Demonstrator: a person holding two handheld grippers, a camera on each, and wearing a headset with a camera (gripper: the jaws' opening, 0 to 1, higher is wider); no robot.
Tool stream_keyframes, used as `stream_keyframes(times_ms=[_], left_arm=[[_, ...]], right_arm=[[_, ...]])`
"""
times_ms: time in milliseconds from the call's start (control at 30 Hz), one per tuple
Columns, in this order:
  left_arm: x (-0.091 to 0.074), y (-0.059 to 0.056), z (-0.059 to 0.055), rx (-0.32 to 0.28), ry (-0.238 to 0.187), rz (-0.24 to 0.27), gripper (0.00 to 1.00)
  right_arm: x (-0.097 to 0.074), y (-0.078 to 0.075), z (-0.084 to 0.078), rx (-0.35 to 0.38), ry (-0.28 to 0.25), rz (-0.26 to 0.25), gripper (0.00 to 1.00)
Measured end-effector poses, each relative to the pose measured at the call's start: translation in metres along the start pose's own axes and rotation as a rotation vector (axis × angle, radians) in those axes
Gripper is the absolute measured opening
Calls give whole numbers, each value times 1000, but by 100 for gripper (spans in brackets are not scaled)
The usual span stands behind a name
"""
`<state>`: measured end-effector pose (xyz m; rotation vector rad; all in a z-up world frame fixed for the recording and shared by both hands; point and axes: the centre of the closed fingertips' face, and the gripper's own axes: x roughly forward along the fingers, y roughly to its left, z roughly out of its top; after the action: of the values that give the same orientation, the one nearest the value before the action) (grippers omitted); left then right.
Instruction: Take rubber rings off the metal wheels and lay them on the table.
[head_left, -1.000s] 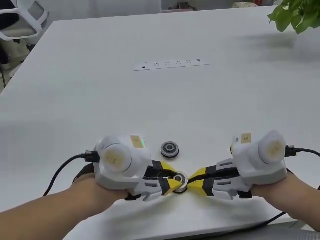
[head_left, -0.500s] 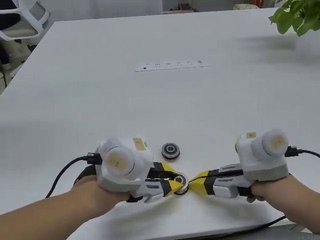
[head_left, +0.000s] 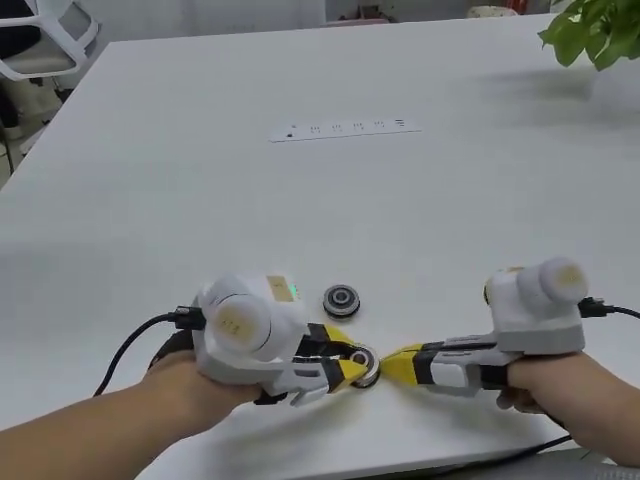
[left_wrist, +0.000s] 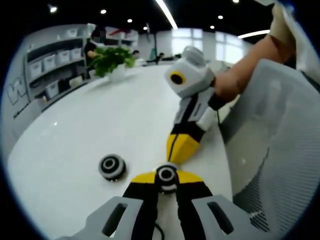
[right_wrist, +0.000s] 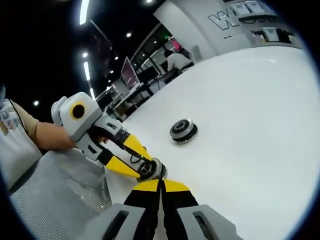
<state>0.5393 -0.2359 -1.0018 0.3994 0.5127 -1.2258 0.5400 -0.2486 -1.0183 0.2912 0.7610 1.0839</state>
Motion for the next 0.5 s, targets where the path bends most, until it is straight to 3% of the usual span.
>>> stream_keyframes(times_ms=[300, 367, 400, 500], left_arm=[[0, 0, 0, 5, 3, 5, 13], [0, 0, 0, 5, 3, 6, 13], [1, 0, 0, 2, 4, 7, 13], [1, 0, 0, 3, 7, 9, 13]], right_arm=[[0, 3, 4, 42, -29, 2, 0], [-2, 7, 12, 81, -74, 23, 0], [-3, 7, 7, 89, -49, 15, 0], [-1, 7, 9, 67, -61, 15, 0]])
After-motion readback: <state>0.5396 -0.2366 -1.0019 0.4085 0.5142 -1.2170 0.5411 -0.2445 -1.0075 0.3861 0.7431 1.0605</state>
